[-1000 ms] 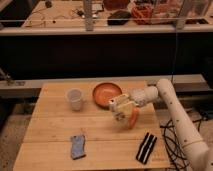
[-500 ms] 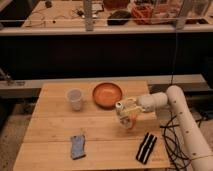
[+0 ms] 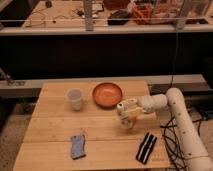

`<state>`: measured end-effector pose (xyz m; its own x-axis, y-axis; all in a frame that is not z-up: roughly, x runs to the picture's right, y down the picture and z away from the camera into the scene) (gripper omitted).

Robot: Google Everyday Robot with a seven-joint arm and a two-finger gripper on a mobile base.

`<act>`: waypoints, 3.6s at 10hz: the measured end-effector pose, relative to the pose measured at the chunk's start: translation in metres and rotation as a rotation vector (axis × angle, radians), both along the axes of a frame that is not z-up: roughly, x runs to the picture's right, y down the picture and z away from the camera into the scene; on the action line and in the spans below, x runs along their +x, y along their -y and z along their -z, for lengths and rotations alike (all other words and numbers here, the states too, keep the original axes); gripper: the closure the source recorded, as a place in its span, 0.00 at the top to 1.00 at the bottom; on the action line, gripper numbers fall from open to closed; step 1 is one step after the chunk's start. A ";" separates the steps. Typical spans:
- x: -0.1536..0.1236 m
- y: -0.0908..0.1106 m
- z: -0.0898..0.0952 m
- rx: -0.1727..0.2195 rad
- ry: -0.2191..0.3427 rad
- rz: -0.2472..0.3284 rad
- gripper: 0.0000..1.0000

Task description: Stand the bottle upright

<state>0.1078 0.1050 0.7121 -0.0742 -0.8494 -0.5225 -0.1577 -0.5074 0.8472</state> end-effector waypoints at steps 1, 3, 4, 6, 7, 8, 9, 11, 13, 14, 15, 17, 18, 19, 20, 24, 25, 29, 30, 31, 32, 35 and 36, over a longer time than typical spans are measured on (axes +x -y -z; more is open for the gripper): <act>0.001 -0.001 -0.004 -0.007 0.012 -0.003 0.00; 0.007 -0.003 -0.009 -0.021 0.022 -0.017 0.00; 0.009 -0.004 -0.012 -0.028 0.029 -0.021 0.00; 0.002 -0.005 -0.016 -0.037 0.045 -0.007 0.00; -0.001 -0.005 -0.017 -0.039 0.049 0.000 0.00; -0.002 -0.005 -0.018 -0.041 0.054 0.004 0.00; -0.002 -0.005 -0.019 -0.041 0.057 0.007 0.00; -0.010 -0.004 -0.023 -0.042 0.075 0.027 0.00; -0.010 -0.007 -0.030 -0.045 0.080 0.035 0.00; -0.009 -0.008 -0.033 -0.045 0.082 0.035 0.00; -0.009 -0.008 -0.034 -0.045 0.085 0.036 0.00; -0.009 -0.009 -0.034 -0.045 0.082 0.037 0.00; -0.009 -0.009 -0.034 -0.045 0.081 0.037 0.00; -0.009 -0.009 -0.035 -0.046 0.082 0.038 0.00; -0.010 -0.009 -0.035 -0.046 0.082 0.039 0.00; -0.007 -0.011 -0.034 -0.040 0.076 0.044 0.00; 0.000 -0.013 -0.032 -0.032 0.061 0.047 0.00; 0.018 -0.027 -0.020 -0.010 -0.005 0.077 0.00; 0.020 -0.031 -0.017 -0.007 -0.015 0.080 0.00; 0.022 -0.030 -0.016 -0.004 -0.022 0.078 0.00; 0.020 -0.030 -0.016 0.001 -0.026 0.083 0.00; 0.022 -0.029 -0.015 0.007 -0.039 0.088 0.00; 0.022 -0.029 -0.014 0.009 -0.038 0.093 0.00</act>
